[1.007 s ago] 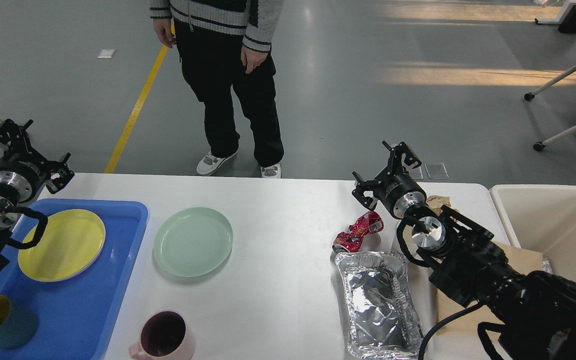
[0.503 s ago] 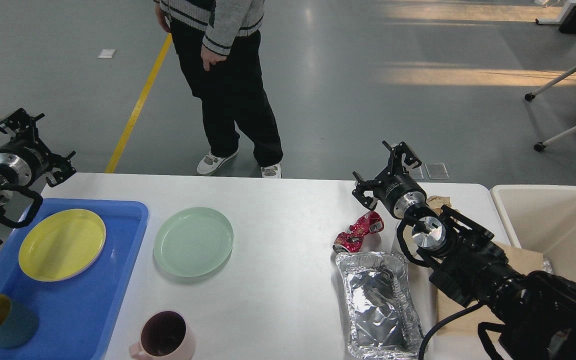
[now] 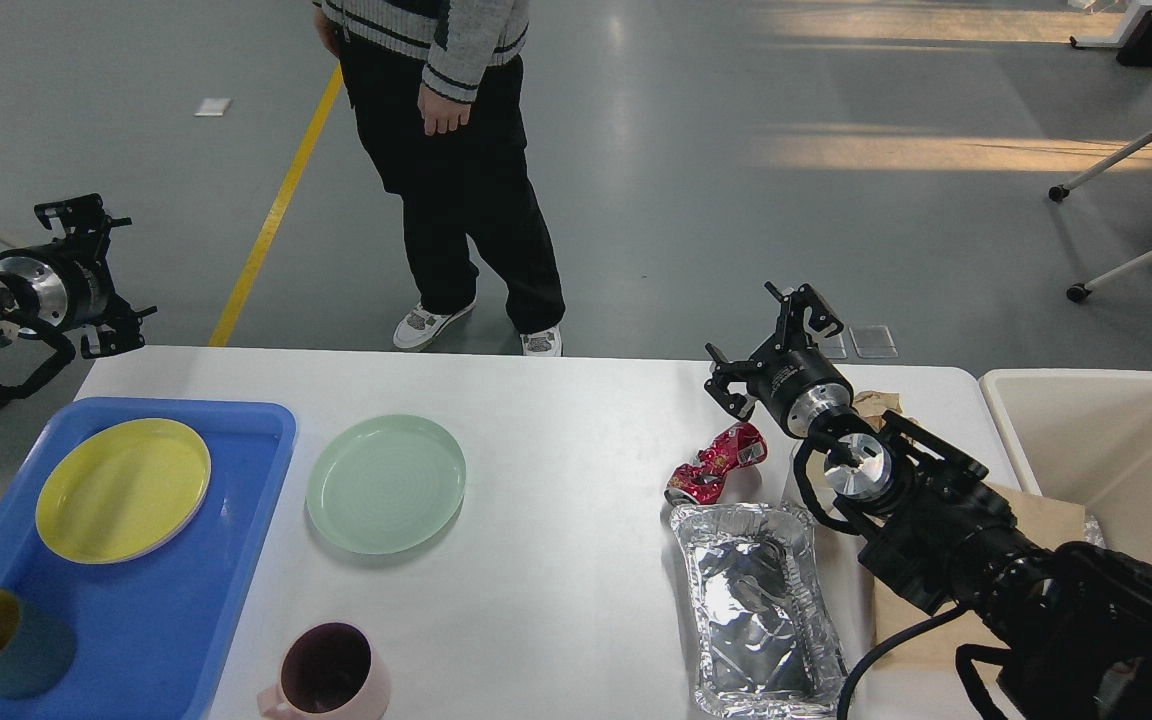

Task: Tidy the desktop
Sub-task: 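Raise the left gripper and swing it toward the pale green plate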

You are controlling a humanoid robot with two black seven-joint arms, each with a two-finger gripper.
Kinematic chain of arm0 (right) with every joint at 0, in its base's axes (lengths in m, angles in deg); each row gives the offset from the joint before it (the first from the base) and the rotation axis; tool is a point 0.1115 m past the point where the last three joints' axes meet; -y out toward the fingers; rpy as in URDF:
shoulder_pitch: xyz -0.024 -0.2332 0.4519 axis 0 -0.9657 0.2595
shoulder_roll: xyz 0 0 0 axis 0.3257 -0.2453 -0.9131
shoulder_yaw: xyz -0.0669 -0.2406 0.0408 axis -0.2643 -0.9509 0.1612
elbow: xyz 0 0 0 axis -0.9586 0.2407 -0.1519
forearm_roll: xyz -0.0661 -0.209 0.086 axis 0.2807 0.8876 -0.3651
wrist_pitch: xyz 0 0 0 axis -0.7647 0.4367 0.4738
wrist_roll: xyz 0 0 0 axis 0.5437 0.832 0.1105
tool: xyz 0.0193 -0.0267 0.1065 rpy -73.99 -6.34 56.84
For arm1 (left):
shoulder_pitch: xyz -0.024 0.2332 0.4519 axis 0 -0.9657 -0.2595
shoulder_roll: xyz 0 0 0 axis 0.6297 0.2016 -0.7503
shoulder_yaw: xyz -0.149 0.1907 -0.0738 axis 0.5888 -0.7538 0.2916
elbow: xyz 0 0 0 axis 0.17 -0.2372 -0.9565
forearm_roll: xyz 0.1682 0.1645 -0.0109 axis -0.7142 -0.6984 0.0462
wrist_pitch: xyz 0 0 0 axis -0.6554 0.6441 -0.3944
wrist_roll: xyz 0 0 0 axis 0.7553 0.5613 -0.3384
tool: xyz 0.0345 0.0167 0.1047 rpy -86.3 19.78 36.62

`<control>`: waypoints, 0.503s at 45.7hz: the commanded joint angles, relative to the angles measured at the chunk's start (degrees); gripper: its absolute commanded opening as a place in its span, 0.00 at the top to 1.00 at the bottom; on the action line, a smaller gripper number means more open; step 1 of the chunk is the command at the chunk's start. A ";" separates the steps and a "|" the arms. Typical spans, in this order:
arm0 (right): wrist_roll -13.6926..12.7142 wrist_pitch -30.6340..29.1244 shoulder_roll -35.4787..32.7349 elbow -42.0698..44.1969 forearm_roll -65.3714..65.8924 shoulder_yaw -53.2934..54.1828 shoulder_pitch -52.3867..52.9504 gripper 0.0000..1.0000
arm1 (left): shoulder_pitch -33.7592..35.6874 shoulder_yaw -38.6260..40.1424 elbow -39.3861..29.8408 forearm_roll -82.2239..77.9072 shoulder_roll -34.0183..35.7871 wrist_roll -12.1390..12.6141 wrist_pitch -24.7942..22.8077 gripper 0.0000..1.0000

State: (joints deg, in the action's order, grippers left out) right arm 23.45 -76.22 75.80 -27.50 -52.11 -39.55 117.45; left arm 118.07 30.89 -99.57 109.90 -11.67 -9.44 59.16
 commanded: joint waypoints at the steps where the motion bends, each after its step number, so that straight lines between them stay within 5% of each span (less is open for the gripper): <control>1: 0.00 0.00 -0.01 0.00 -0.01 0.00 0.04 0.00 | 4.44 -7.23 -4.57 -0.02 0.22 6.96 0.07 0.03; 6: 0.00 0.00 -0.01 0.00 -0.01 0.00 -0.05 0.00 | 7.08 -13.73 -8.35 -0.02 0.13 9.61 0.16 0.03; 23: 0.00 0.00 0.08 0.00 -0.01 0.00 0.04 0.00 | 12.62 -25.43 -18.02 -0.02 -0.04 9.70 0.07 0.03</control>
State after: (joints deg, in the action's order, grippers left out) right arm 23.45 -76.22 75.82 -27.50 -52.11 -39.55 117.47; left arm 129.36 7.22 -114.83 109.88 -11.67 0.26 59.30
